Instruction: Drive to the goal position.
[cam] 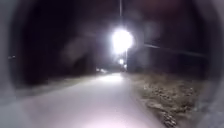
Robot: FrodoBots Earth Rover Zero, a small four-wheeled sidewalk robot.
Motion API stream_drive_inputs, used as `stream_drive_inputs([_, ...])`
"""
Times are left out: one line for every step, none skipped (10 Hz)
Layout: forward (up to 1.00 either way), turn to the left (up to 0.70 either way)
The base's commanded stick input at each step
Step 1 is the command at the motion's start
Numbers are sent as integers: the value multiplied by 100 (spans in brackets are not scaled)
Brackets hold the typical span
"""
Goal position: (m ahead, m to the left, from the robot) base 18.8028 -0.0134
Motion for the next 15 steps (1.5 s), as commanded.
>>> stream_drive_inputs([100,0])
stream_drive_inputs([100,0])
stream_drive_inputs([100,0])
stream_drive_inputs([100,0])
stream_drive_inputs([100,0])
stream_drive_inputs([100,0])
stream_drive_inputs([100,0])
stream_drive_inputs([100,0])
stream_drive_inputs([100,0])
stream_drive_inputs([100,0])
stream_drive_inputs([100,0])
stream_drive_inputs([100,0])
stream_drive_inputs([100,0])
stream_drive_inputs([100,0])
stream_drive_inputs([100,0])
